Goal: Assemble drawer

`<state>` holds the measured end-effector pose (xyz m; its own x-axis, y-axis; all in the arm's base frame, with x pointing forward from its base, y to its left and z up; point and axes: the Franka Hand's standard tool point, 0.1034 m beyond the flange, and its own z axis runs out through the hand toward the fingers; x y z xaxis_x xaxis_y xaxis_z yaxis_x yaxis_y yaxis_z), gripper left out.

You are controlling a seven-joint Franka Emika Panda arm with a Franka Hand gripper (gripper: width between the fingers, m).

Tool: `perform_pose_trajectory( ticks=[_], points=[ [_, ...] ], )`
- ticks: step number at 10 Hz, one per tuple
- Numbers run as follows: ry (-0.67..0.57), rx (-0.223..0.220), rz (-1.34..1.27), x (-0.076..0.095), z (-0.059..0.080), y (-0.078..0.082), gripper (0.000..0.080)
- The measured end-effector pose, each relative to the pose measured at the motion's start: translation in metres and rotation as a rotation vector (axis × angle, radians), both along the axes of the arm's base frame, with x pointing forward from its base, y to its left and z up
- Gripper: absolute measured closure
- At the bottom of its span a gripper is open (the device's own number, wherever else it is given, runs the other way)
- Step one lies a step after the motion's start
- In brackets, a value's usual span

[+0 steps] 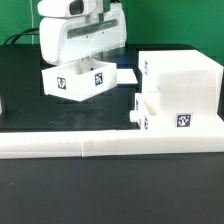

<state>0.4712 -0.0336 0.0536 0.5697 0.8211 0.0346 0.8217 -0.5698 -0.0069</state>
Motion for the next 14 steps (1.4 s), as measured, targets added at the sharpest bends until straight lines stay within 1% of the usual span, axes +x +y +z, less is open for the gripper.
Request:
perform_pose_trajectory(
  ticks=[1, 2, 3, 4, 5, 7, 8, 9, 12, 13, 14],
  points=[
    [-0.005, -0.008, 0.076, 0.01, 0.003, -0.001, 0.0757],
    [-0.004, -0.008, 0.103, 0.015, 0.004, -0.001, 0.0757],
    [-0.008, -0.016, 0.22, 0.018, 0.006, -0.006, 0.0757],
    [-0.011, -0.018, 0.279, 0.019, 0.007, -0.013, 0.0757],
    [-0.008, -0.019, 0.305, 0.017, 0.006, -0.013, 0.0757],
    [-0.007, -0.032, 0.45, 0.017, 0.005, -0.016, 0.0757],
    [-0.006, -0.032, 0.464, 0.017, 0.004, -0.017, 0.0757],
    [-0.002, -0.03, 0.465, 0.02, 0.002, -0.017, 0.0757],
    [-0.008, -0.035, 0.487, 0.043, 0.003, -0.013, 0.0757],
    [0.001, -0.034, 0.503, 0.052, 0.003, -0.01, 0.0757],
    [0.023, -0.035, 0.532, 0.056, 0.001, -0.009, 0.0757]
  ],
)
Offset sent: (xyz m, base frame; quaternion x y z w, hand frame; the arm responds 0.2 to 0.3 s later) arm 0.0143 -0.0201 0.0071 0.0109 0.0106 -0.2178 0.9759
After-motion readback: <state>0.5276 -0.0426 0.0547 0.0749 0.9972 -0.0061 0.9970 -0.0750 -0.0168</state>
